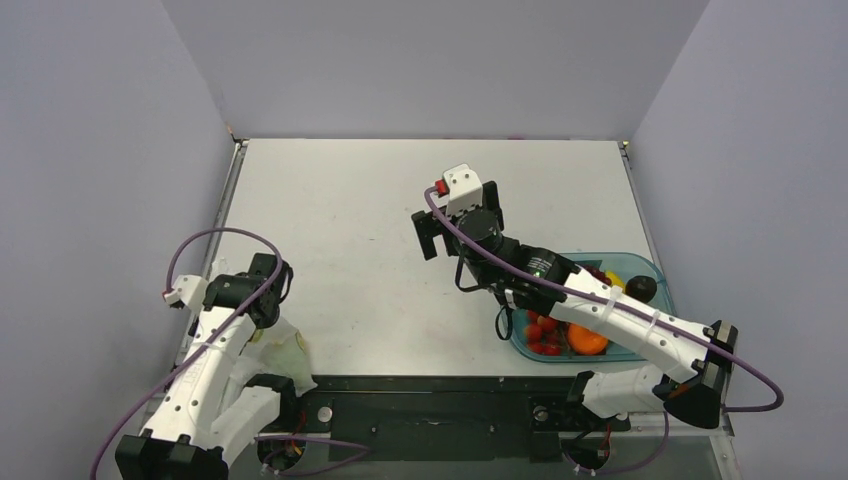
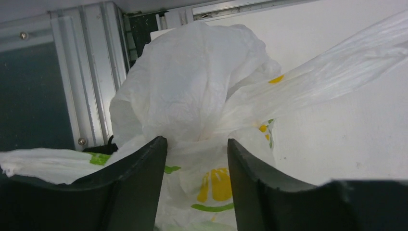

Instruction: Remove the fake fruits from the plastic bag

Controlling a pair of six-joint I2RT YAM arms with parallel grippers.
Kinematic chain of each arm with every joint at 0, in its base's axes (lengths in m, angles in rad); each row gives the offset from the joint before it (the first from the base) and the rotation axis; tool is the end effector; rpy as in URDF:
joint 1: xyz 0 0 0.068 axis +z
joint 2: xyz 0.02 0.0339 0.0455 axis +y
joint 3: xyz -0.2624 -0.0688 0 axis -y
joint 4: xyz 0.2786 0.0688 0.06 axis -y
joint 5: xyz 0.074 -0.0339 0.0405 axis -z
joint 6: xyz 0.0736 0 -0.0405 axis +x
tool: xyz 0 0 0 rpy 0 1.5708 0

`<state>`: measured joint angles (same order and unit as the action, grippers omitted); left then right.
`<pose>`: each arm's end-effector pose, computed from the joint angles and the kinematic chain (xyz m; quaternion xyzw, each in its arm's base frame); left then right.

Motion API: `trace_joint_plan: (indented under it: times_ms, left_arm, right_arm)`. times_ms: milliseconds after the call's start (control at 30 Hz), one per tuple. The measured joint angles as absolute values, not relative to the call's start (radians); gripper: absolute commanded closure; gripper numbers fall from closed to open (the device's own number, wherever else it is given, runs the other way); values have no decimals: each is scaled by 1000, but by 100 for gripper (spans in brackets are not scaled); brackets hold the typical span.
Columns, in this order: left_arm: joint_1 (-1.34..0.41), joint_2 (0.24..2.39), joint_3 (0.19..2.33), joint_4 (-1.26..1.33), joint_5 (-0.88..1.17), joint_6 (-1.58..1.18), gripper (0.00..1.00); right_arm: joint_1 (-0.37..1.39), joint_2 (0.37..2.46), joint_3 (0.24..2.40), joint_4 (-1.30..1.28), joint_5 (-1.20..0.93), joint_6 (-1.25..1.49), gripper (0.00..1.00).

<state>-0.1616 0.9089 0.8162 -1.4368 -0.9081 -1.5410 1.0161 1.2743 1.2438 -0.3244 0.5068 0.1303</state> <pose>0.1540 0.0337 0.2353 -0.5787 0.6874 0.2750 0.3421 0.2165 0.2816 0.3679 -0.2112 0.7793 0.1270 0.5762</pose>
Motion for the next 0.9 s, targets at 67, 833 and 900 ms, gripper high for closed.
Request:
trace_joint_plan:
  times_ms: [67,833,900]
  left_arm:
    - [-162,909,814,-1410,-901,-1504,80]
    - [-265,1039,926,-725,-255,-641,73]
    - [-321,1043,928,-736,-283,-665,53]
  right_arm:
    - [1016,1268,1244,-324,511,127,0]
    - [1016,1331,1244,-319,519,118,0]
    - [1016,1353,1244,-321,521,116,0]
